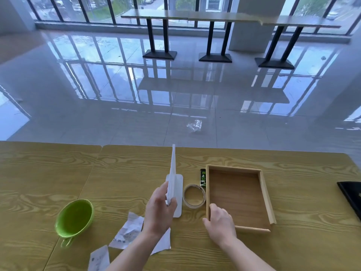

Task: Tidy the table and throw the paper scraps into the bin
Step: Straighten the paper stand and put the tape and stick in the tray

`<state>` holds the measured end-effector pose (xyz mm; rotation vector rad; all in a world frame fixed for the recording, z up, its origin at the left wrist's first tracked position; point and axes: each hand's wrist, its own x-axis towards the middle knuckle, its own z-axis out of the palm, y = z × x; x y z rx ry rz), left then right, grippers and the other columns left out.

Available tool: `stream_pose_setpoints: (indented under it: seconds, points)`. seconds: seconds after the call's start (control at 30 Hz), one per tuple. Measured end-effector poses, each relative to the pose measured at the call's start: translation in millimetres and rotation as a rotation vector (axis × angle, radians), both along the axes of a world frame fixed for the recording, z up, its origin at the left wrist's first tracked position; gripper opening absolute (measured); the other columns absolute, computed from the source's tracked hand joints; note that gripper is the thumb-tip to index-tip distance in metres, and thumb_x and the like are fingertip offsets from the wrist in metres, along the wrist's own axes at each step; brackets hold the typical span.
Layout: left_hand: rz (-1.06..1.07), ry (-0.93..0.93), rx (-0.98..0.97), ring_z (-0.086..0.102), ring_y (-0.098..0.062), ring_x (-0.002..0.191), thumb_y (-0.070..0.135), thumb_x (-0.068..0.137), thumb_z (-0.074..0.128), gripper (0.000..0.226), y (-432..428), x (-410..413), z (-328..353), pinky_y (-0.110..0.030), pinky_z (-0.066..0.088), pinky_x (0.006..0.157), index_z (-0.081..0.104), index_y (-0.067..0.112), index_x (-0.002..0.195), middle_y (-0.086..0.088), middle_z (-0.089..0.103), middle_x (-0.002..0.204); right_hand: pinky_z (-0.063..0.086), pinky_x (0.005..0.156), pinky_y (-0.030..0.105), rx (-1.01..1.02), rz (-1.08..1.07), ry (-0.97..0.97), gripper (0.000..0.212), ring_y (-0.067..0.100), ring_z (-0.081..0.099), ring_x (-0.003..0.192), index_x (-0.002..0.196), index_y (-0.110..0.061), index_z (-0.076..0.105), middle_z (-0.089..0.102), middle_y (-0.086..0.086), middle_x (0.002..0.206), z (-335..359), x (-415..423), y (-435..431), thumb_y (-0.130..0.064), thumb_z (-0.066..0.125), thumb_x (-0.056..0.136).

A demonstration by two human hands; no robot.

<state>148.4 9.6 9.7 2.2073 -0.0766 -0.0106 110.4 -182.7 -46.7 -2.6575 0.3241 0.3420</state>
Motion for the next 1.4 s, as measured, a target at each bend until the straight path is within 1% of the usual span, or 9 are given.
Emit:
stream_pose_setpoints:
  seconds: [0.13, 0.27, 0.47, 0.73, 0.9, 1.07, 1.17, 1.27, 1.4]
  points:
    - [0.051, -0.012, 0.004, 0.045, -0.004, 0.062, 0.007, 0.083, 0.057, 0.032, 18.2, 9.7, -1.3, -0.020, 0.034, 0.053, 0.055, 0.037, 0.095, 0.023, 0.051, 0.071, 0.044, 0.088, 0.033, 0.001, 0.046, 0.001, 0.018, 0.020, 0.056, 0.099, 0.098, -0.020, 0.047, 0.063, -0.002, 0.100, 1.0, 13.0, 17.5, -0.035, 0.057, 0.091]
    - [0.070, -0.026, -0.011, 0.048, -0.007, 0.067, 0.007, 0.083, 0.057, 0.032, 39.8, 17.7, -2.9, -0.020, 0.036, 0.055, 0.054, 0.037, 0.092, 0.019, 0.054, 0.077, 0.044, 0.087, 0.032, 0.002, 0.082, -0.008, 0.019, 0.018, 0.056, 0.096, 0.102, -0.021, 0.050, 0.063, -0.003, 0.100, 0.5, 24.7, 33.4, -0.035, 0.057, 0.091]
    - [0.105, -0.021, -0.012, 0.055, -0.006, 0.075, 0.007, 0.085, 0.057, 0.044, 66.4, 26.7, -1.6, -0.015, 0.038, 0.058, 0.056, 0.042, 0.112, 0.020, 0.059, 0.082, 0.046, 0.087, 0.032, 0.015, 0.122, -0.007, 0.017, 0.018, 0.057, 0.095, 0.097, -0.022, 0.048, 0.063, -0.003, 0.097, 0.6, 38.9, 61.9, -0.034, 0.058, 0.091]
    - [0.165, -0.010, 0.010, 0.056, 0.000, 0.078, 0.009, 0.086, 0.058, 0.043, 105.6, 46.3, 0.9, -0.012, 0.038, 0.054, 0.057, 0.036, 0.119, 0.023, 0.058, 0.084, 0.048, 0.086, 0.032, 0.029, 0.144, -0.013, 0.017, 0.018, 0.058, 0.094, 0.098, -0.020, 0.050, 0.063, -0.004, 0.097, -0.3, 60.9, 104.0, -0.033, 0.059, 0.091]
    - [0.194, -0.014, 0.019, 0.055, 0.007, 0.078, 0.009, 0.086, 0.059, 0.034, 130.3, 61.2, -0.3, -0.007, 0.041, 0.054, 0.060, 0.031, 0.112, 0.021, 0.056, 0.077, 0.047, 0.083, 0.032, 0.015, 0.159, -0.012, 0.019, 0.019, 0.058, 0.095, 0.096, -0.021, 0.047, 0.064, -0.003, 0.097, -1.1, 76.3, 128.5, -0.034, 0.059, 0.091]
    - [0.225, -0.003, 0.051, 0.049, -0.002, 0.061, 0.009, 0.088, 0.058, 0.022, 149.7, 78.3, -3.0, -0.010, 0.038, 0.052, 0.062, 0.018, 0.108, 0.014, 0.049, 0.070, 0.048, 0.083, 0.034, 0.010, 0.174, -0.015, 0.020, 0.022, 0.059, 0.097, 0.099, -0.018, 0.049, 0.065, 0.000, 0.100, -1.6, 93.4, 151.2, -0.034, 0.059, 0.091]
    - [0.241, 0.001, 0.078, 0.050, -0.005, 0.064, 0.012, 0.089, 0.058, 0.024, 160.2, 86.6, -2.4, -0.012, 0.036, 0.048, 0.062, 0.017, 0.112, 0.013, 0.051, 0.075, 0.048, 0.083, 0.035, 0.018, 0.174, -0.010, 0.020, 0.022, 0.059, 0.097, 0.098, -0.018, 0.049, 0.065, 0.000, 0.100, -1.9, 101.9, 163.3, -0.034, 0.059, 0.091]
    - [0.272, 0.008, 0.072, 0.051, -0.002, 0.064, 0.012, 0.089, 0.058, 0.022, 173.0, 95.0, -2.6, -0.012, 0.036, 0.048, 0.062, 0.019, 0.109, 0.015, 0.050, 0.072, 0.049, 0.082, 0.035, 0.024, 0.177, -0.010, 0.019, 0.022, 0.059, 0.095, 0.095, -0.019, 0.047, 0.065, 0.001, 0.099, -2.9, 110.0, 177.1, -0.033, 0.059, 0.091]
    - [0.298, 0.012, 0.082, 0.050, -0.006, 0.065, 0.013, 0.090, 0.057, 0.017, 188.5, 105.2, -3.5, -0.013, 0.034, 0.047, 0.062, 0.016, 0.106, 0.013, 0.051, 0.072, 0.048, 0.081, 0.036, 0.031, 0.184, -0.003, 0.020, 0.024, 0.059, 0.096, 0.094, -0.019, 0.045, 0.065, 0.002, 0.099, -3.3, 119.6, 193.4, -0.033, 0.059, 0.091]
